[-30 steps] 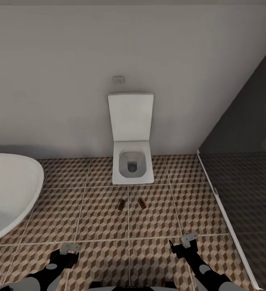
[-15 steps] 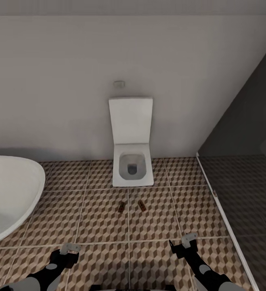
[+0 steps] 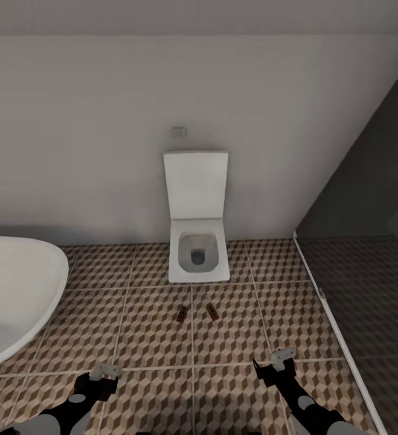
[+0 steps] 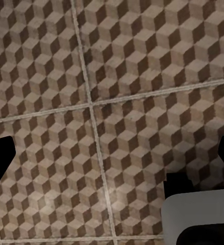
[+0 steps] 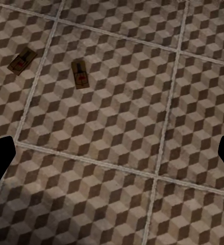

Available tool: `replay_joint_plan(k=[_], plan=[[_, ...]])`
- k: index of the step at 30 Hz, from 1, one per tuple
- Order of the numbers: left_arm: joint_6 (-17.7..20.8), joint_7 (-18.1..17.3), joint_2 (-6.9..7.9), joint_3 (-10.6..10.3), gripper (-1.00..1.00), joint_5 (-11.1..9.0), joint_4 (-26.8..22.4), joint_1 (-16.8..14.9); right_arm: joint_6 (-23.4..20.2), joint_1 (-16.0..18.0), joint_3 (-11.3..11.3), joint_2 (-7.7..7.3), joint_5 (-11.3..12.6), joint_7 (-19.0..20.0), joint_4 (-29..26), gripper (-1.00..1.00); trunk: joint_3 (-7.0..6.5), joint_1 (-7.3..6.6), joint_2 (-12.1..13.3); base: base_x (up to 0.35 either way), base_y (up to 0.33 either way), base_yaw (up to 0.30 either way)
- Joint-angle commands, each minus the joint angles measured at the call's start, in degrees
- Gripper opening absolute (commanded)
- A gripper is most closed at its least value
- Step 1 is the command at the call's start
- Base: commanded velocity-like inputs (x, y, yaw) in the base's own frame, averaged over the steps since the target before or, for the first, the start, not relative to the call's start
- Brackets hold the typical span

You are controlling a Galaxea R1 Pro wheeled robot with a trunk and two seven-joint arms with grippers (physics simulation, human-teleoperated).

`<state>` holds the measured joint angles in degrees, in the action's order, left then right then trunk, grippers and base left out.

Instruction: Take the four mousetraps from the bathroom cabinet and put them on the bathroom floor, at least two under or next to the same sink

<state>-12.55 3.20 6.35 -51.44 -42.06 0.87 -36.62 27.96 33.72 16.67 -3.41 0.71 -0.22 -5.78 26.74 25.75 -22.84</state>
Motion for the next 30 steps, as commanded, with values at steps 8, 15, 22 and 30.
replay_joint_plan(k=[8, 15, 22, 30], plan=[[-0.2, 0.1, -0.03, -0.4, 1.0, -0.1, 0.1, 0.0, 0.2, 0.0, 0.2, -0.01, 0.1, 0.0, 0.1, 1.0, -0.66, 0.03, -0.1, 0.0, 0.0, 0.0], [-0.2, 0.1, -0.03, -0.5, 1.0, -0.1, 0.3, 0.0, 0.2, 0.0, 0.2, -0.01, 0.1, 0.0, 0.1, 1.0, -1.29, 0.03, -0.1, 0.0, 0.0, 0.0], [-0.2, 0.1, -0.05, -0.5, 1.0, -0.1, 0.5, 0.0, 0.2, 0.0, 0.2, -0.01, 0.1, 0.0, 0.1, 1.0, -1.93, 0.03, -0.1, 0.0, 0.0, 0.0], [-0.2, 0.1, -0.05, -0.5, 1.0, -0.1, 0.5, 0.0, 0.2, 0.0, 0.2, -0.01, 0.1, 0.0, 0.1, 1.0, -2.66, 0.03, -0.1, 0.0, 0.0, 0.0]])
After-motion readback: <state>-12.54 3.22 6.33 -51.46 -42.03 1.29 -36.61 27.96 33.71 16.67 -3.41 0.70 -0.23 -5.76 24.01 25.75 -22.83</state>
